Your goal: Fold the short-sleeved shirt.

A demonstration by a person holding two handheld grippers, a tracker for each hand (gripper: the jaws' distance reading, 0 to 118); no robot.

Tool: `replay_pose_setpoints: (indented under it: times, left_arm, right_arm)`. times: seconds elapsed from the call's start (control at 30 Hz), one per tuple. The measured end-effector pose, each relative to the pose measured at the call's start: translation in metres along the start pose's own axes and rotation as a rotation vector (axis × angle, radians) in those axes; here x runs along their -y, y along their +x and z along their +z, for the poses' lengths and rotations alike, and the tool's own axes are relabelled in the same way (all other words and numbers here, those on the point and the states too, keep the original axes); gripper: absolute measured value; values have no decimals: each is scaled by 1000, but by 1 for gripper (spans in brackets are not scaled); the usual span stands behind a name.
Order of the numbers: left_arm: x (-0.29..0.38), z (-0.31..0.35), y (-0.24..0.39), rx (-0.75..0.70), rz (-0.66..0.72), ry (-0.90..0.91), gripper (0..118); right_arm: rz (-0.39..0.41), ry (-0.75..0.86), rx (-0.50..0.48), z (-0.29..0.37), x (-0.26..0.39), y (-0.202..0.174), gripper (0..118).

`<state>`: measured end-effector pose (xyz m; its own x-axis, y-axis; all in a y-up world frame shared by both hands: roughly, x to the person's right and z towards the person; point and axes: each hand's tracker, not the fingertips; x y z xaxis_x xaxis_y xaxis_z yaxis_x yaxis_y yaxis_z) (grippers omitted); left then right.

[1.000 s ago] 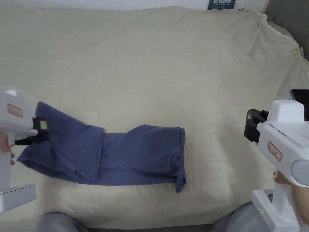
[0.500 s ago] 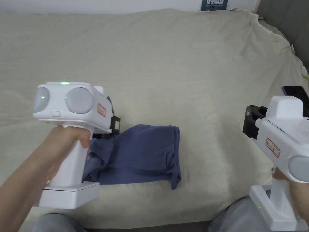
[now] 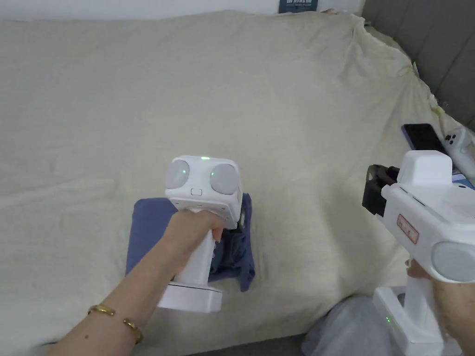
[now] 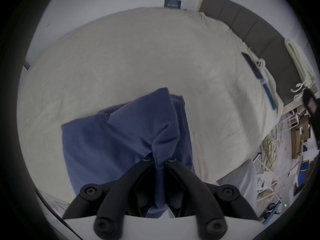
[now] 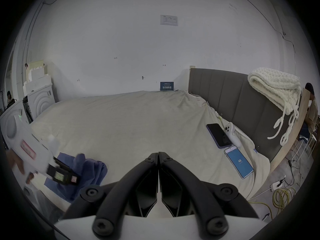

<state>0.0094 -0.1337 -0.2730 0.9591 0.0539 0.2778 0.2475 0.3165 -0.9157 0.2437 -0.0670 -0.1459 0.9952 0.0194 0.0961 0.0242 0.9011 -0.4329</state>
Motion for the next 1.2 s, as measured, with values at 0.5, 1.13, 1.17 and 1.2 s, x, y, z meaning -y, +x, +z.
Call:
replay_pose_setpoints:
  times: [0.5,1.13,1.17,1.2]
  left_arm:
    - [-7,51,-35,267,103,253,101]
    - [76,-28,31,0,-114,411,0]
    - [75,-32,36,-24,-138,402,0]
    - [73,-34,40,-41,-141,411,0]
  right_arm:
    - [13,-23,7,-2,3,2,0]
    - [53,-48,-14,-3,3,-6,0]
    - [60,-49,-10,-2,4,-5,0]
    - [66,-50,-7,-1,4,-4,0]
